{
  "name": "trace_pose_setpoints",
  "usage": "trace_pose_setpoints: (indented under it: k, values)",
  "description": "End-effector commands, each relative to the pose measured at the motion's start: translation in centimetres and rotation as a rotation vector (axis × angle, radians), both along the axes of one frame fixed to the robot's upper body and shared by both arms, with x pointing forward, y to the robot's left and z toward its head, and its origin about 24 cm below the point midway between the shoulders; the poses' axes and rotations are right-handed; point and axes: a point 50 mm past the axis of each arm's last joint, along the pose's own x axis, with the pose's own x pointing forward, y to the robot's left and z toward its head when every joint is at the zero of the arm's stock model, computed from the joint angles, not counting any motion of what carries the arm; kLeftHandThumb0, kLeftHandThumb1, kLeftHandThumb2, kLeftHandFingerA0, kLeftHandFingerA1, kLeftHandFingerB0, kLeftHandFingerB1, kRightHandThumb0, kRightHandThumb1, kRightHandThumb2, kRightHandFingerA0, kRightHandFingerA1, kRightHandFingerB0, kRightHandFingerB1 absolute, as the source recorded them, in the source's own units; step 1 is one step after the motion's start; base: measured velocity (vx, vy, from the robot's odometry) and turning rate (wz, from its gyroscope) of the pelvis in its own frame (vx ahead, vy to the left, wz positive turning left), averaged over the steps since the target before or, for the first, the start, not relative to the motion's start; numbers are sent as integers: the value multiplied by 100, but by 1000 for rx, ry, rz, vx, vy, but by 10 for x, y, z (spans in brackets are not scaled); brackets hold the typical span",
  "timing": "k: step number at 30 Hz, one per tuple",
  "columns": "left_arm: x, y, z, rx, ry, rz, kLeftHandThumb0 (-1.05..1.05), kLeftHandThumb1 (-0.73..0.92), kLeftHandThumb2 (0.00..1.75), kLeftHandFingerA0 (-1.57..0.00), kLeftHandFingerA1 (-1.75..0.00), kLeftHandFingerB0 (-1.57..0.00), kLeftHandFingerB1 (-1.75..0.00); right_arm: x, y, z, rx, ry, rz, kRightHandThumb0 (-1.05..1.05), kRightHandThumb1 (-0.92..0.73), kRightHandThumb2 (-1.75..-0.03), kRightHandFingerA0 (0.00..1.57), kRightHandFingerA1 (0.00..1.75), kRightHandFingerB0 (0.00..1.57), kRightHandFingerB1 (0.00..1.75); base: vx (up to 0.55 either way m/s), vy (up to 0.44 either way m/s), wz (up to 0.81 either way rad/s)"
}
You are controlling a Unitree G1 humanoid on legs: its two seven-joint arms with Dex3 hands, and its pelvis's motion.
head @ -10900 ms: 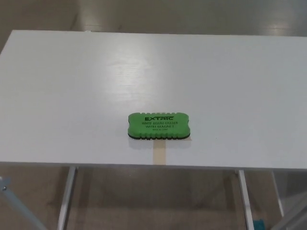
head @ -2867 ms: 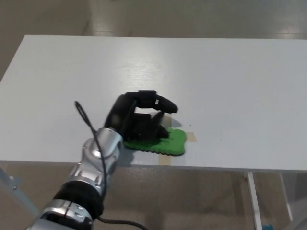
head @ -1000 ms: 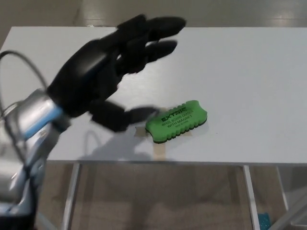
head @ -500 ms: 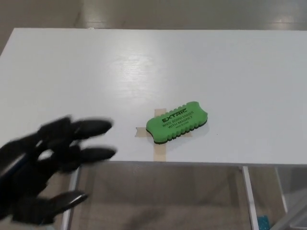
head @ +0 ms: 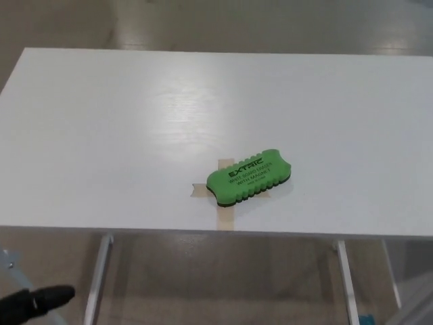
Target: Use the left hand to press on the green eraser and wipe the desk from center to the left and then back to center.
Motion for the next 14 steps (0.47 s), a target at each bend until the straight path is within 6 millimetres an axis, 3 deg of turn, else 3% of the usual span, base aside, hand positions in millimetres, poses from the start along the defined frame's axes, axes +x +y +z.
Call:
trace_pose_setpoints:
  k: [1,6,14]
  values:
    - [-14,23,-76,255,300,277,-44,68,61,-65,-42,-49,-36,-1,-1,-3,-24,-7,-32,-47,-79,-65,65,47,49,35,0,0,0]
    - [-14,29,-85,134,379,372,-40,68,61,-63,-44,-50,-35,13,-1,1,-37,-26,-1,-47,-80,-65,65,48,48,35,0,0,0]
    - [-7,30,-88,132,363,366,-38,68,60,-65,-45,-49,-36,15,-1,1,-37,-32,4,-46,-80,-65,65,48,48,35,0,0,0]
